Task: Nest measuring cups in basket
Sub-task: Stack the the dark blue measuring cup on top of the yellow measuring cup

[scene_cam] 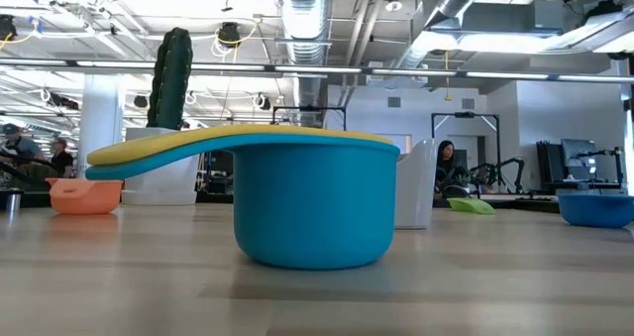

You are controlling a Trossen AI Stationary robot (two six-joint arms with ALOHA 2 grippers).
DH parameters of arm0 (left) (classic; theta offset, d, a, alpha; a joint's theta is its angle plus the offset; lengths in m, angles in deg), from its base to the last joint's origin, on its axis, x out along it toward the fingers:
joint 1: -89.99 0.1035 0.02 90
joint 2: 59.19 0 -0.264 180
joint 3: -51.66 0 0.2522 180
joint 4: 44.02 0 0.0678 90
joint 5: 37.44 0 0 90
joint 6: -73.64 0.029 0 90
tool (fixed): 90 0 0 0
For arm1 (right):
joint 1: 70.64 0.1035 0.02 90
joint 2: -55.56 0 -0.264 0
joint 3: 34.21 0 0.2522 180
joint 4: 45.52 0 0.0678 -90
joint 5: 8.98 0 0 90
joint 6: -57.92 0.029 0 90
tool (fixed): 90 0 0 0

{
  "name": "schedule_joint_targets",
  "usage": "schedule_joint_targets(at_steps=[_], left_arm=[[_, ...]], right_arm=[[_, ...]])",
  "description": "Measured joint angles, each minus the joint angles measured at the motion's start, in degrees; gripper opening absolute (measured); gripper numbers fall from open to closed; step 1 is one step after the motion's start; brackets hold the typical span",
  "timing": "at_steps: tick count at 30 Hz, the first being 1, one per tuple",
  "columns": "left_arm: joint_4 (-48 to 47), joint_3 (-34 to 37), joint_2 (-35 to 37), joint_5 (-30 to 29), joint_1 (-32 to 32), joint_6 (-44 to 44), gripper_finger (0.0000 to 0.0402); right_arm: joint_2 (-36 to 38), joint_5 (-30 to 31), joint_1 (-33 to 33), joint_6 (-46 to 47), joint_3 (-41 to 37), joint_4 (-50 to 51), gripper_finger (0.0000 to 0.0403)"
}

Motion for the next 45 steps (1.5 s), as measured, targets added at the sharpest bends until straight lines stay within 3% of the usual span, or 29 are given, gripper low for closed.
schedule_joint_targets(at_steps=[12,19,24,30,45], left_arm=[[4.75,-2.53,0.04,1.51,12.87,29.91,0.0001],[4.79,-7.19,0.04,1.53,19.98,45.55,0.0001],[4.41,-11.45,0.04,1.84,23.9,54.79,0.0001],[3.27,-15.01,0.04,2.43,27.73,61.35,0.0],[7.04,-19.65,-0.03,3.17,32.9,72.79,0.0]], right_arm=[[3.77,11.96,7.74,16.63,0.04,15.39,0.0182],[3.84,15.01,13.69,27.21,0.04,18.19,0.0174],[3.84,20.99,17.51,33.35,0.04,18.09,0.0163],[3.84,22.87,20.32,37.67,0.04,17.92,0.014],[6.26,24.4,20.81,34.94,0.02,19.16,0.0108]])
